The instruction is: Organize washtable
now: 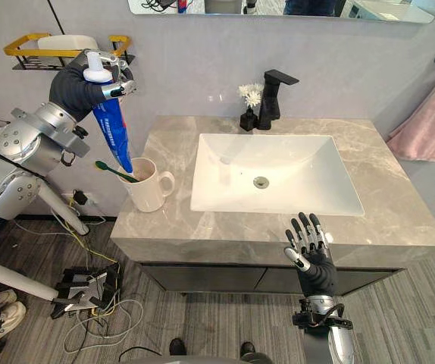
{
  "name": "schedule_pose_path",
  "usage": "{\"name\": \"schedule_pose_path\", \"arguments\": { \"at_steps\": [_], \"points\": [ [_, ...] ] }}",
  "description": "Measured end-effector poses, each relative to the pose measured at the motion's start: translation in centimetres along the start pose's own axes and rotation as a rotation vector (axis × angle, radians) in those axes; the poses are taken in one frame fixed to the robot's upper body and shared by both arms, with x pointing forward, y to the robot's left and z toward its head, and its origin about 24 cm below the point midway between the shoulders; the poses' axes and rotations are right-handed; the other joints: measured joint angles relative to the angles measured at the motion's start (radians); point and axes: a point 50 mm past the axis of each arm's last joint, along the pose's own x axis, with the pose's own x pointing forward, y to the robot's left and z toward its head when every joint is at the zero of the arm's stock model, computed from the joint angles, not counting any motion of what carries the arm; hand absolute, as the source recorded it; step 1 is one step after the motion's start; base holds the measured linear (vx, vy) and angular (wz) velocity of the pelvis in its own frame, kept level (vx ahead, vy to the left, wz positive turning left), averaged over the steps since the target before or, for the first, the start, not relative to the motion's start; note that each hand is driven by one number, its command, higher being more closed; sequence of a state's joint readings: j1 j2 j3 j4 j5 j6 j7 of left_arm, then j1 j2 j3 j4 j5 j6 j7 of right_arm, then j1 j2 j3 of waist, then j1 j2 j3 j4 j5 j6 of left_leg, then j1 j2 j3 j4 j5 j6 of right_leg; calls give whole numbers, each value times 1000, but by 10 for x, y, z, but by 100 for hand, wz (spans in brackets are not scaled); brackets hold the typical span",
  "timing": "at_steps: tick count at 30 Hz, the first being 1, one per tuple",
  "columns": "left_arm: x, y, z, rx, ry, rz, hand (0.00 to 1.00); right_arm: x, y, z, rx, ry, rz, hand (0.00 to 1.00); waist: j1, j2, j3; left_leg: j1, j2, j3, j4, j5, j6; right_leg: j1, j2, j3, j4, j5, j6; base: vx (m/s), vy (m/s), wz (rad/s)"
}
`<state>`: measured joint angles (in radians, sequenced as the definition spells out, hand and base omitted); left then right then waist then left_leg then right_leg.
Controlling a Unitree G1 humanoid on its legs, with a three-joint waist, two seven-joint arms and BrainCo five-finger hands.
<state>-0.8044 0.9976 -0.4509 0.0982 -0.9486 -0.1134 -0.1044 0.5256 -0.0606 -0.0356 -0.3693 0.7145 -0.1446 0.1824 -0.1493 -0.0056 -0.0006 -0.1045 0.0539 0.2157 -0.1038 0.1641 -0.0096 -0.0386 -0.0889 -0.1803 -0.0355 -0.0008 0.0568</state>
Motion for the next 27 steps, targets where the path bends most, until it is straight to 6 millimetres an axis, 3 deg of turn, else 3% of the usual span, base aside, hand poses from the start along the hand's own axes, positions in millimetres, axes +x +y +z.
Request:
{"name": "schedule_pose_path", "arguments": {
  "at_steps": [27],
  "points": [
    [3, 10, 9, 6, -32, 42, 100, -2, 2, 0, 10, -5, 12, 0, -1, -5, 56, -16, 0, 20, 0, 0, 0, -32, 1, 23, 12, 5, 1, 12, 1, -2]
  ]
}}
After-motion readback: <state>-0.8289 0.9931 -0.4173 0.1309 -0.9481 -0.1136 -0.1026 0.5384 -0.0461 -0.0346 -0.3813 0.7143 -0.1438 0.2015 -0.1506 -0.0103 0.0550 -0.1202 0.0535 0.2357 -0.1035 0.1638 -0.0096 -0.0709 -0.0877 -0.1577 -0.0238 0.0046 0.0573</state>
